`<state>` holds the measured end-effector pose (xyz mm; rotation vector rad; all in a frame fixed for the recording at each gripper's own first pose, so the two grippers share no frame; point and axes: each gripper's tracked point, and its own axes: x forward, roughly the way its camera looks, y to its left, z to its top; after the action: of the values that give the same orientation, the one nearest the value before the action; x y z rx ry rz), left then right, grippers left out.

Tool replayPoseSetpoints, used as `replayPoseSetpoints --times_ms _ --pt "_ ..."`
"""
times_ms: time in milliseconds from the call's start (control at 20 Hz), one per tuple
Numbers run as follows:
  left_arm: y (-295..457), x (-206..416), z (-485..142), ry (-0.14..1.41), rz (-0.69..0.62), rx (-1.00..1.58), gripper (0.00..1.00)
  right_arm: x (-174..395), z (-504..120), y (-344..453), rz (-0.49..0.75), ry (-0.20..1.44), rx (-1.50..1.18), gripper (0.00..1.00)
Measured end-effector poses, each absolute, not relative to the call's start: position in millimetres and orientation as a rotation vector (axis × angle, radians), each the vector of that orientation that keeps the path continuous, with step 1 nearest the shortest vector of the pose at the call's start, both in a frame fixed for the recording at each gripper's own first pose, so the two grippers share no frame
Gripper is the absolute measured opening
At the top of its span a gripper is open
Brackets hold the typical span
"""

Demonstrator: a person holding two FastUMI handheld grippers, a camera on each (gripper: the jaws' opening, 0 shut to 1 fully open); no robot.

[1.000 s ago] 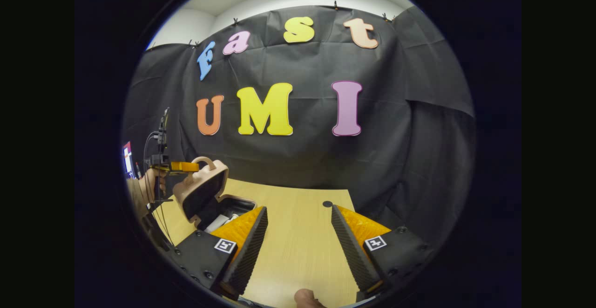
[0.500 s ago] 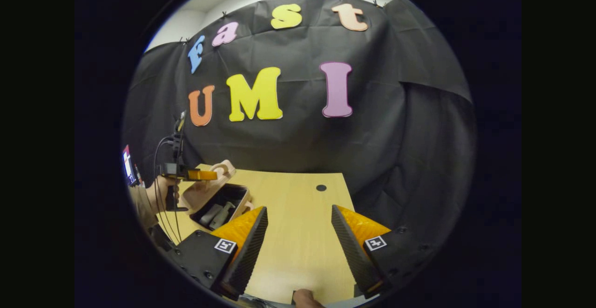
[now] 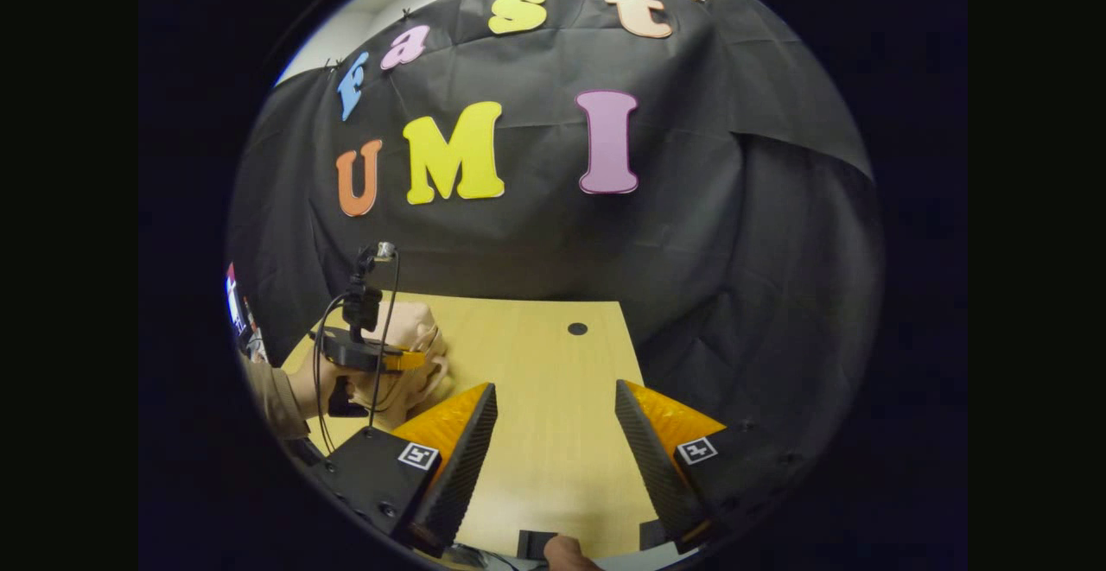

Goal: First open the suitcase, pack the skin care products into it, and then close the suitcase.

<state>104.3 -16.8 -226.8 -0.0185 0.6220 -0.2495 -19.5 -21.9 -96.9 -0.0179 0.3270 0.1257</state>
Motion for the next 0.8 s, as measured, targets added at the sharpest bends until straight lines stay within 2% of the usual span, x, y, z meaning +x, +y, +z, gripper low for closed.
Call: replayPoseSetpoints --times_ms 50,100,150,200,300,350,450,550,600,650,700,750,800 --pt "-21.2 103.4 -226.9 0.622 -0.240 -0.004 0.09 -18.5 -97.1 -22.9 0.123 0.329 -0.019 0.81" --pt "-23.8 100.4 -227.3 0.628 -0.220 0.021 0.23 -16.3 -96.6 -23.6 0.120 0.331 -0.019 0.77" --pt "-24.8 99.5 -230.0 0.637 -0.197 0.053 0.25 -13.6 -96.5 -22.4 0.119 0.333 -0.020 0.81" --pt "-24.8 99.5 -229.1 0.646 -0.188 0.073 0.55 -11.4 -96.4 -19.9 0.121 0.332 -0.023 0.77" --pt "-28.9 94.9 -223.3 0.647 -0.181 0.055 0.73 -7.9 -93.3 -11.9 0.128 0.325 -0.031 0.77" --pt "-30.5 91.0 -217.7 0.644 -0.177 0.029 0.87 -6.9 -89.4 -7.1 0.135 0.315 -0.036 0.81" --pt "-21.6 81.0 -199.7 0.614 -0.119 0.010 0.98 -3.9 -82.2 0.7 0.141 0.293 -0.048 0.81" --pt "-0.5 65.9 -173.6 0.577 -0.036 0.045 0.99 0.5 -71.6 8.7 0.135 0.261 -0.067 0.81" --pt "5.4 60.4 -157.5 0.541 -0.022 0.055 0.99 1.8 -64.7 14.3 0.136 0.241 -0.071 0.81" --pt "8.6 54.9 -140.0 0.501 -0.020 0.051 0.99 3.1 -58.3 20.4 0.135 0.225 -0.073 0.77" --pt "12.6 50.1 -121.8 0.461 -0.017 0.042 0.99 4.9 -53.2 26.4 0.136 0.213 -0.073 0.81" --pt "16.9 44.7 -103.3 0.420 -0.012 0.038 0.99 5.7 -48.9 35.0 0.145 0.210 -0.074 0.77" --pt "23.3 38.7 -83.3 0.384 -0.008 0.037 0.98 5.6 -44.2 41.7 0.146 0.204 -0.079 0.81"
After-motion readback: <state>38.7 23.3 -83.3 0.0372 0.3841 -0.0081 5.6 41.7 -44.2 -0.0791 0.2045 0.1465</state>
